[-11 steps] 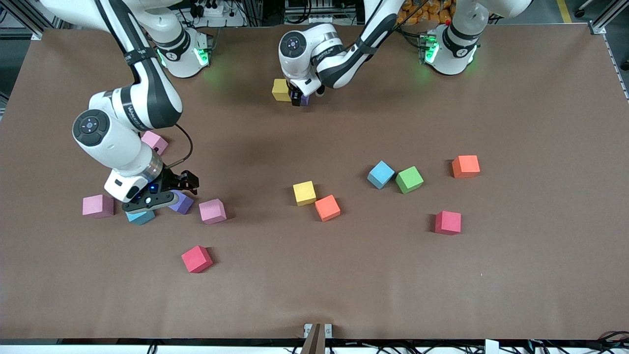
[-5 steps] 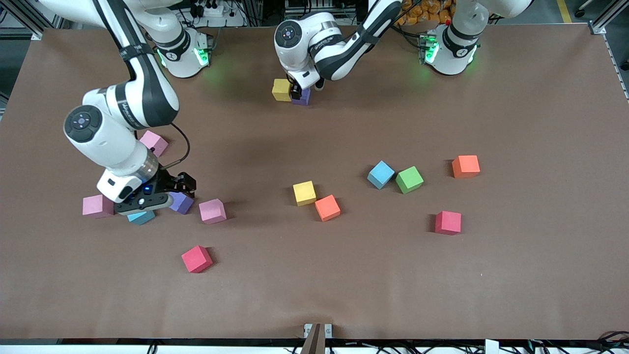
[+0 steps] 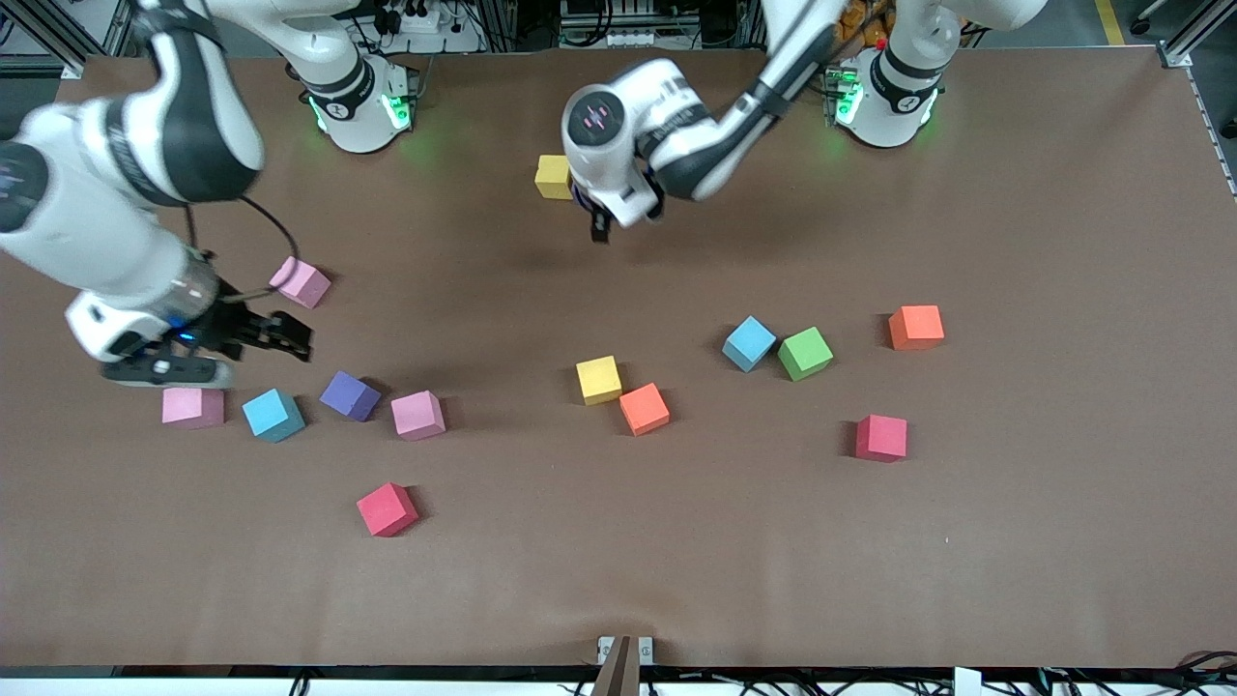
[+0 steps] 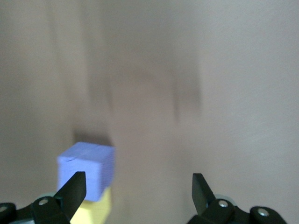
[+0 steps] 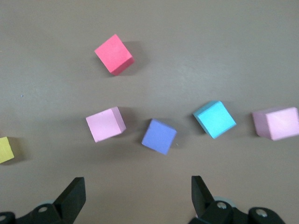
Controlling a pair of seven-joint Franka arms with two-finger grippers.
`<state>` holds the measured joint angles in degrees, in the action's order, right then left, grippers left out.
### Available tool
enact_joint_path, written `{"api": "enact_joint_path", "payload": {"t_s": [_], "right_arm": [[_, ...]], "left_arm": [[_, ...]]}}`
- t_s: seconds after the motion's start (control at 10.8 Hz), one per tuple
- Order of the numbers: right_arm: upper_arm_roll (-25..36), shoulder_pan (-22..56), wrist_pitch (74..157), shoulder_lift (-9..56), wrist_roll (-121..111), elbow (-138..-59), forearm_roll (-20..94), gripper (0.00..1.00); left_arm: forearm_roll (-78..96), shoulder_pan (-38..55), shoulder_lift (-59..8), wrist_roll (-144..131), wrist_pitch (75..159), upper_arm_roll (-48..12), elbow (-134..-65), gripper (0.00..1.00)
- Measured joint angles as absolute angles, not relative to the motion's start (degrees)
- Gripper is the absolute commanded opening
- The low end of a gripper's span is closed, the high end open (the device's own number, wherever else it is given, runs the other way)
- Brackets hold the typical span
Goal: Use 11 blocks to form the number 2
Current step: 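Draw the right arm back while the left gripper moves to the cyan cube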
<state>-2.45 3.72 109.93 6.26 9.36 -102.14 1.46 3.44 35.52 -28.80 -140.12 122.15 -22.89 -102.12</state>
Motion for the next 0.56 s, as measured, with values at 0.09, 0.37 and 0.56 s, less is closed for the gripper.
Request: {"api": "enact_joint_path", "payload": {"t_s": [0.09, 0.37, 0.56], "right_arm": [[-2.32, 3.34, 106.44, 6.17, 9.45, -99.81, 1.44, 1.00], [-2.23, 0.59, 100.95, 6.13, 9.45, -94.78, 1.40, 1.00], [-2.22, -0.96, 99.38, 6.07, 9.44, -92.52, 1.40, 1.00]], "left_arm": [[1.96, 32.44, -28.86, -139.32, 121.79, -22.81, -101.55, 1.00], [-3.00, 25.46, -29.29, -138.70, 121.48, -22.73, -101.11, 1.00], [-5.46, 20.86, -30.57, -138.70, 121.47, -22.64, -100.99, 1.00]]}}
